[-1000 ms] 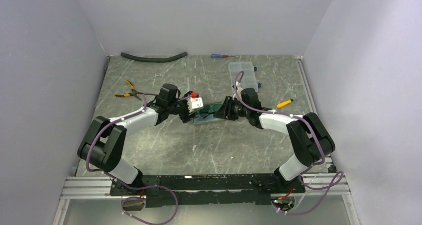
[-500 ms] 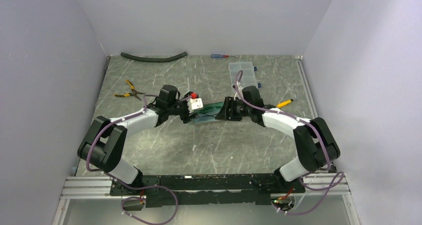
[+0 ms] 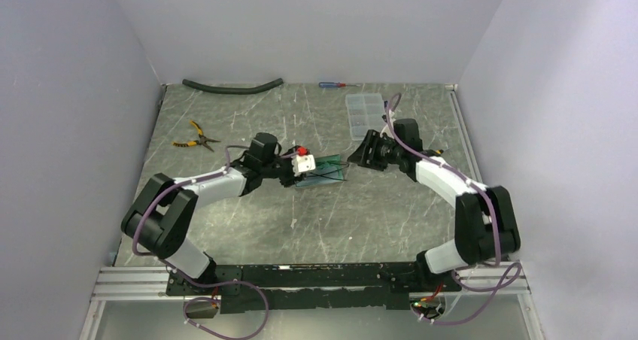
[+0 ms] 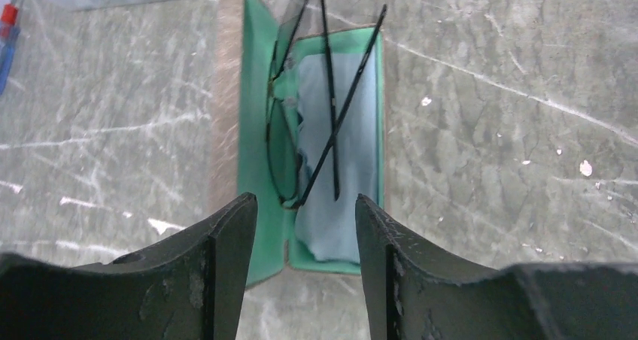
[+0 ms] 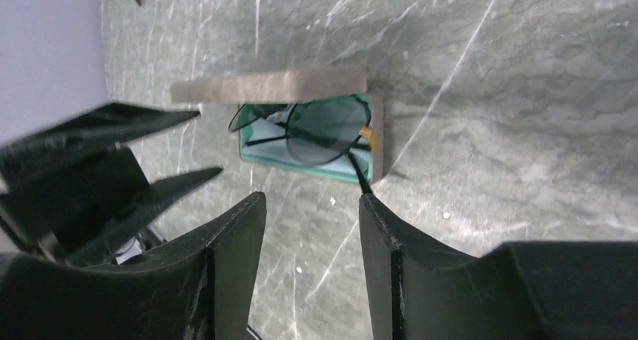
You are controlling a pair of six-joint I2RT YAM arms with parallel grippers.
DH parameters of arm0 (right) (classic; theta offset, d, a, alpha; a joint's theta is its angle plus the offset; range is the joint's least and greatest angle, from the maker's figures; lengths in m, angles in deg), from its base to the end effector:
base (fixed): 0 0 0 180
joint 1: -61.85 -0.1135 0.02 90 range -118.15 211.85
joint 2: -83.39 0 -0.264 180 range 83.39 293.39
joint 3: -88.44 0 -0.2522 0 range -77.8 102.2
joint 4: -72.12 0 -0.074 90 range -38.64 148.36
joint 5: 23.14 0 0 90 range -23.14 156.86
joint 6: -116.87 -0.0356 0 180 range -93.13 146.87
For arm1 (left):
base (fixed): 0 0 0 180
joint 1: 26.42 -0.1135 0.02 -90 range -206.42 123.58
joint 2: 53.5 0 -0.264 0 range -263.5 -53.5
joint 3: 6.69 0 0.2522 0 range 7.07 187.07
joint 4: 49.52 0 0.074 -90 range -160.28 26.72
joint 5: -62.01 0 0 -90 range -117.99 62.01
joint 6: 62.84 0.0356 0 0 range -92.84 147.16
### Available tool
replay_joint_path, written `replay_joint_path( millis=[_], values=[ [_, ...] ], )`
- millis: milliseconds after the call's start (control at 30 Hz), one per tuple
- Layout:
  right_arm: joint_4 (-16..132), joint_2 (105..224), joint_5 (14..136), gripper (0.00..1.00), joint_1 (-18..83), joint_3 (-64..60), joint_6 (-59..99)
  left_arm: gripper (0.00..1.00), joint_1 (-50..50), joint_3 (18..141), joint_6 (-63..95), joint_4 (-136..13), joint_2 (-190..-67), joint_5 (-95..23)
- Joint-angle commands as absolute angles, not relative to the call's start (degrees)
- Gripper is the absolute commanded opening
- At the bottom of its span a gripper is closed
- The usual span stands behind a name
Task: Organize the sunglasses
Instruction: Place the sunglasses in the sunglasses case, then adjust the sunglasses in the sunglasses case.
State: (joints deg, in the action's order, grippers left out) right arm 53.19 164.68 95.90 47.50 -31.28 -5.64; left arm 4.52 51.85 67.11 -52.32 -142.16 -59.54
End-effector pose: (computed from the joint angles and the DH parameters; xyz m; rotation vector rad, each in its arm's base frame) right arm 0.2825 0.0901 0.2165 0.0900 2.3607 0.9928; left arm 0.2645 -0.1803 0.1942 1.4561 1.4984 -0.4934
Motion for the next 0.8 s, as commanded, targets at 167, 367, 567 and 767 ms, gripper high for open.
replay_joint_path(
  millis=[167, 367, 567, 767],
  values=[
    [64.25, 175.48, 95.84, 0.51, 47.59, -26.68, -11.46, 0.54, 8.46, 50.19, 67.80, -47.30, -143.09, -53.26],
    [67.18, 177.96, 97.24, 0.47, 47.64, -27.44, -12.75, 0.47, 9.93, 49.61, 68.82, -40.60, -145.57, -49.08],
    [68.66, 178.86, 97.85, 0.45, 47.65, -28.13, -12.98, 0.39, 10.84, 49.86, 70.21, -37.45, -148.15, -46.57],
    [70.17, 180.16, 99.29, 0.43, 47.66, -28.49, -13.97, 0.36, 11.15, 50.50, 70.35, -36.15, -149.74, -45.51]
  ],
)
